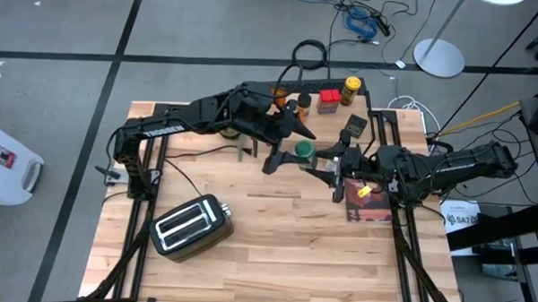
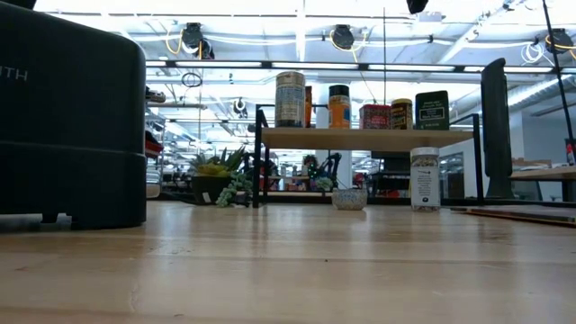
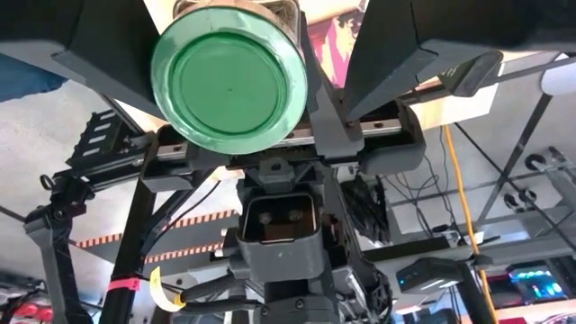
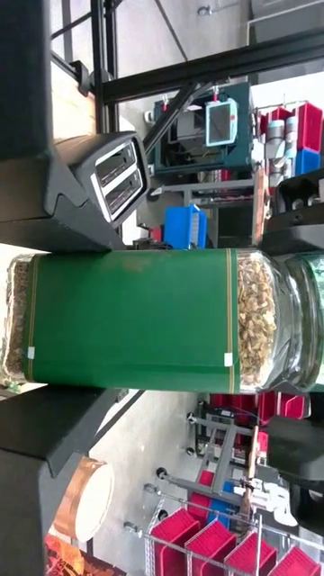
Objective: Shelf spices
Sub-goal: Put the green seasoning bottle on the shelf
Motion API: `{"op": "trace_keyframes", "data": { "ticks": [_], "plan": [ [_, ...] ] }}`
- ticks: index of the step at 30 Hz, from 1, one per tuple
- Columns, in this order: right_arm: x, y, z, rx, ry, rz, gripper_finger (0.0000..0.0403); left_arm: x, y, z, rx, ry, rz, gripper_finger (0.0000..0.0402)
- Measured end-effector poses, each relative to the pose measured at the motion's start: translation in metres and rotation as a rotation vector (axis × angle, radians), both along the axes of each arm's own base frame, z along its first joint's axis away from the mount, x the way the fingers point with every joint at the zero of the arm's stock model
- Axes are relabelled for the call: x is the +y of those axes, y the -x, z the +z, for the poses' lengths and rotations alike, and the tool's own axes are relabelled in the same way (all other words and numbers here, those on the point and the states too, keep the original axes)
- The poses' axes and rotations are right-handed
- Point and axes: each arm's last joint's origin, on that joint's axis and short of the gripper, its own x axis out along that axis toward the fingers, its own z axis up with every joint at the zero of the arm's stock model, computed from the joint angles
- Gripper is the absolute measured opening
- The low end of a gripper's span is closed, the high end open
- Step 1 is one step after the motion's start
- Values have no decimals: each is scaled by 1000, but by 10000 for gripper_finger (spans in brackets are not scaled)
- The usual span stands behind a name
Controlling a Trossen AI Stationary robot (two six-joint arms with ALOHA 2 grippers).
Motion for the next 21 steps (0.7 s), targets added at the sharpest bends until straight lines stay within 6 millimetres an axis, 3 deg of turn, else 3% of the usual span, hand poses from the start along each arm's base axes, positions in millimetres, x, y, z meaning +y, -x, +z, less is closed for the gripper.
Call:
{"op": "trace_keyframes", "data": {
  "ticks": [21],
  "plan": [
    [0, 0, 0, 0, 1, -8, 189, 1, 2, -4, 46, -18, 41, 307]
  ]
}}
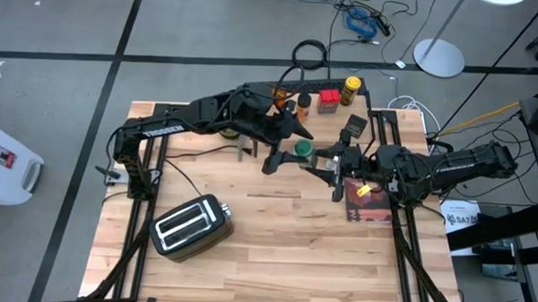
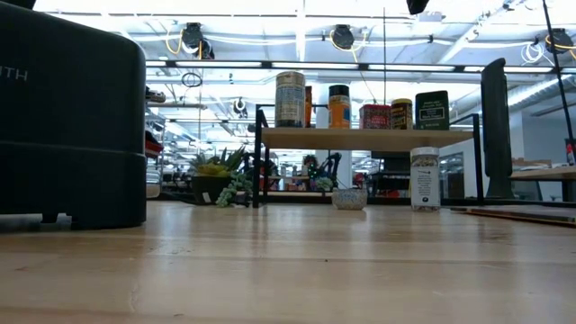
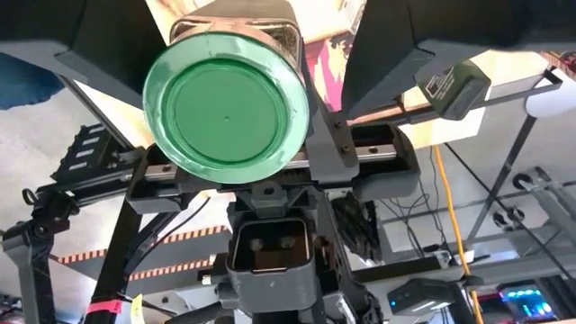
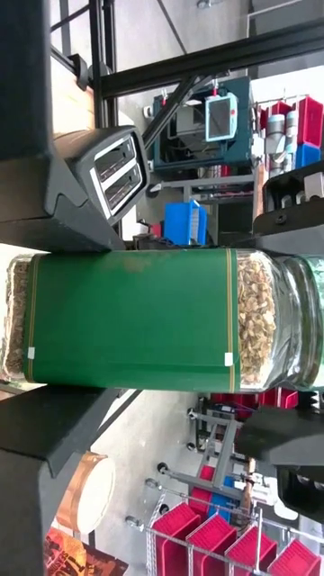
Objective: Shelf spices
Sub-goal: Put the green seasoning bottle on the shelf
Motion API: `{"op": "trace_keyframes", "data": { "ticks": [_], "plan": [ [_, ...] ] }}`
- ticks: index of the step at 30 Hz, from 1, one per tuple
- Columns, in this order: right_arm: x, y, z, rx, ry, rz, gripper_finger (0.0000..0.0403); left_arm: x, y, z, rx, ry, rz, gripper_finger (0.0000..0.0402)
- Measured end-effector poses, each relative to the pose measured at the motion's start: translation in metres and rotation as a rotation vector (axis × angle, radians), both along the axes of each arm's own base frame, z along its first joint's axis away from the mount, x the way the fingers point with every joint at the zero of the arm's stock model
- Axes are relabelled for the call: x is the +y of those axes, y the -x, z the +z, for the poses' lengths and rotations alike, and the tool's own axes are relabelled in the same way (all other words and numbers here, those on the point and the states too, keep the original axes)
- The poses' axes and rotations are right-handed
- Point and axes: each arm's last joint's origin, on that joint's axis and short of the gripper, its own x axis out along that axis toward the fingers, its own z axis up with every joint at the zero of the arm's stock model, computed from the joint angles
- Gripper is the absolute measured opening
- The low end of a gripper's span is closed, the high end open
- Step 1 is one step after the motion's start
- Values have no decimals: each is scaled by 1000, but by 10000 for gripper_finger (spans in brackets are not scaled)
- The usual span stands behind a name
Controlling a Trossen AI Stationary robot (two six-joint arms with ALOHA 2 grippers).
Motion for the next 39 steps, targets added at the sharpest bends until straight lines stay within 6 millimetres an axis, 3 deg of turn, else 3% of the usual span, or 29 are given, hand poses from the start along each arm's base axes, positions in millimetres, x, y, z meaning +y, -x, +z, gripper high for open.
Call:
{"op": "trace_keyframes", "data": {
  "ticks": [13, 33, 39],
  "plan": [
    [-1, 0, -1, 11, 7, -29, 190, 2, 0, 0, -6, -36, -10, 208],
    [-3, 1, -4, 50, -13, -104, 191, 17, 2, -1, -5, -37, 23, 206],
    [-13, 1, -11, 104, -61, -178, 219, 31, 4, 0, -8, -48, 86, 206]
  ]
}}
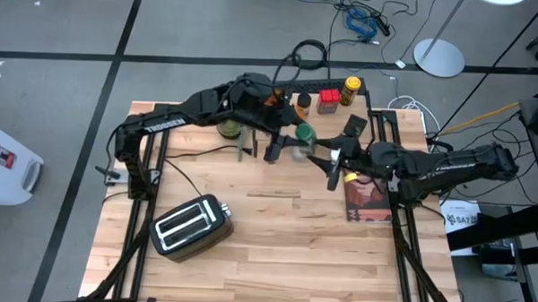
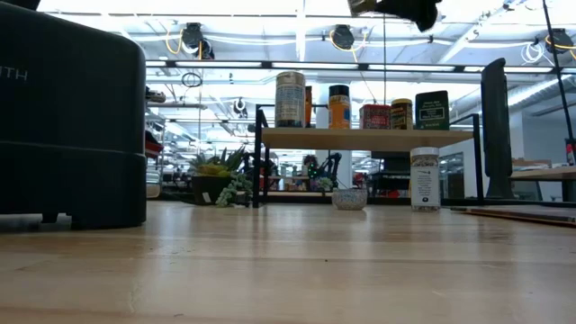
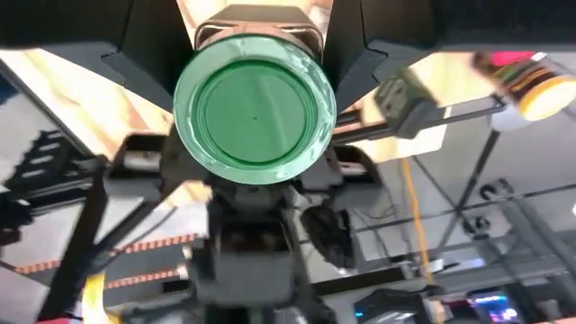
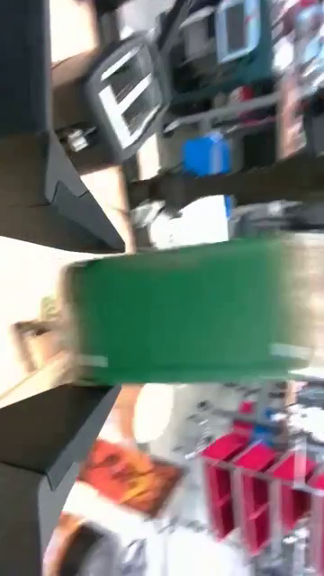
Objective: Shelf spices
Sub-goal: Put the green seasoning bottle on the shelf
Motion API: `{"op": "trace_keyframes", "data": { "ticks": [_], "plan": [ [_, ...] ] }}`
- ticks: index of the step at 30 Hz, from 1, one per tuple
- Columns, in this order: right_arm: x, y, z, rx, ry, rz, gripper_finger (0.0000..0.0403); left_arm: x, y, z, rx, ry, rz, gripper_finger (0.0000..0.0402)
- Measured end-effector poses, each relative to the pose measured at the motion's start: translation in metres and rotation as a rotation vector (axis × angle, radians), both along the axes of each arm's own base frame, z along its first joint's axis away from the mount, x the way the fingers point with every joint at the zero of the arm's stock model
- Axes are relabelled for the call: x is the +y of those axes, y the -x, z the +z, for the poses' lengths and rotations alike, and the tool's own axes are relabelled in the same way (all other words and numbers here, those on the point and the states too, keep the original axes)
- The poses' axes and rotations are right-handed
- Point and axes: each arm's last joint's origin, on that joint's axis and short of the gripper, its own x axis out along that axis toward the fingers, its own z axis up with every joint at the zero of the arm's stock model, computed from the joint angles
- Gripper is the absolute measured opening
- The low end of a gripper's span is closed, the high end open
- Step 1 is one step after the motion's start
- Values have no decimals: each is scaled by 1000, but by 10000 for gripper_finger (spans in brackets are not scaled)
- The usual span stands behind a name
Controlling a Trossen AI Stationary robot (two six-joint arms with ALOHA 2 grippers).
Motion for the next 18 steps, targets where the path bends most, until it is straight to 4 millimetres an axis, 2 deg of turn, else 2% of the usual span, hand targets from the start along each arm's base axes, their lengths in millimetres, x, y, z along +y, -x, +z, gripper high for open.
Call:
{"op": "trace_keyframes", "data": {
  "ticks": [6, 18],
  "plan": [
    [-6, 0, -12, 91, -51, -22, 243, 22, 4, 1, -12, -32, 104, 205],
    [-7, 3, -21, 165, -102, -58, 242, 50, -24, -39, 79, -16, 105, 205]
  ]
}}
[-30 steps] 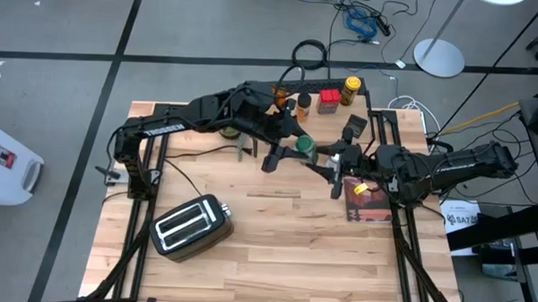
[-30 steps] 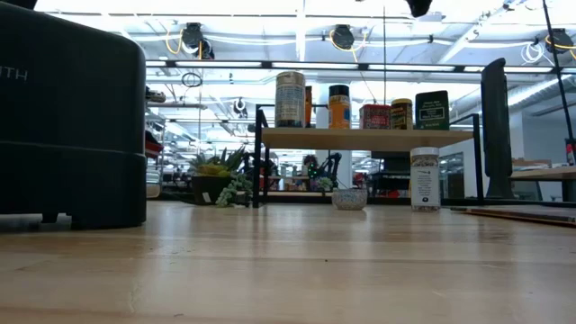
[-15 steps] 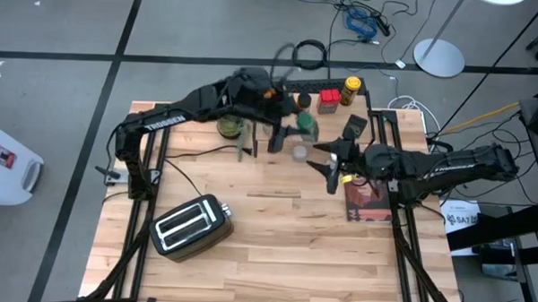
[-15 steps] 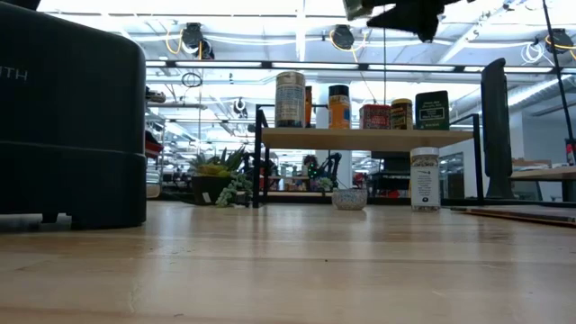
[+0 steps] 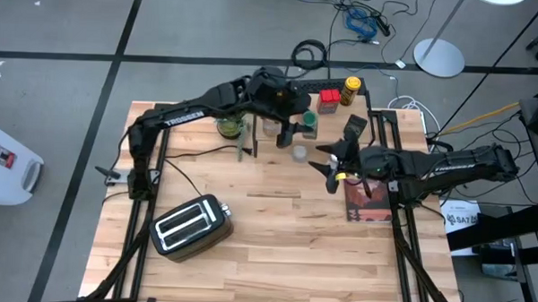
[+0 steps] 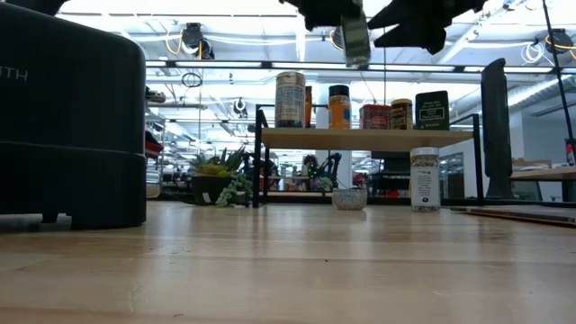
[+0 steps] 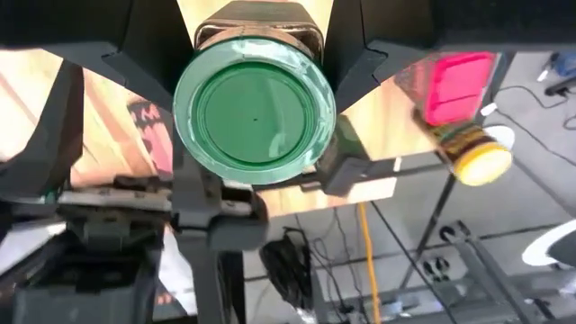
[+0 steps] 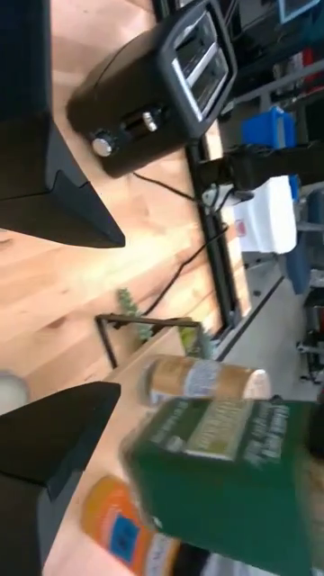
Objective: Shelf spices
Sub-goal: Put the green seasoning bottle on the shelf
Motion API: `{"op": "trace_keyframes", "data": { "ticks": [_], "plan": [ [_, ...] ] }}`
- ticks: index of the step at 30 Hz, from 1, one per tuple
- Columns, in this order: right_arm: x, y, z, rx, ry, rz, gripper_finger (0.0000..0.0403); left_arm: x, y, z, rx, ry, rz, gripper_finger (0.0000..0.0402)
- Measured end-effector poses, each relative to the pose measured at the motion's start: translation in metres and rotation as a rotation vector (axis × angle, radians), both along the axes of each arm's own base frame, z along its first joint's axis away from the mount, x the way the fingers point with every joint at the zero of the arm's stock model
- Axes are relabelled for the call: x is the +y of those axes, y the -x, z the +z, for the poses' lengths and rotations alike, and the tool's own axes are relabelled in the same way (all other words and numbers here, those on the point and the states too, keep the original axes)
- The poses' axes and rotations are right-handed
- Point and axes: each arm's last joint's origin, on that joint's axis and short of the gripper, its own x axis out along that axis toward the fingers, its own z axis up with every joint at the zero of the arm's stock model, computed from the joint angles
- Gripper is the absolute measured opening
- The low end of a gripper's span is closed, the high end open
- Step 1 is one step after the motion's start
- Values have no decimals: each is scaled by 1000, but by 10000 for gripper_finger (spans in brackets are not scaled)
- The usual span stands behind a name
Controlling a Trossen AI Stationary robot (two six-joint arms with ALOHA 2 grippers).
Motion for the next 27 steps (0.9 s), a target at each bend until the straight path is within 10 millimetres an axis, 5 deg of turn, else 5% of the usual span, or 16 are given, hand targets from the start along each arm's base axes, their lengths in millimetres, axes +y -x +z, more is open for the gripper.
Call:
{"op": "trace_keyframes", "data": {
  "ticks": [10, 27],
  "plan": [
    [0, 4, -10, 90, -35, -53, 242, 18, -12, -27, 84, -41, 35, 205],
    [2, 5, -10, 97, -27, -48, 242, 21, -18, -45, 164, -76, 51, 205]
  ]
}}
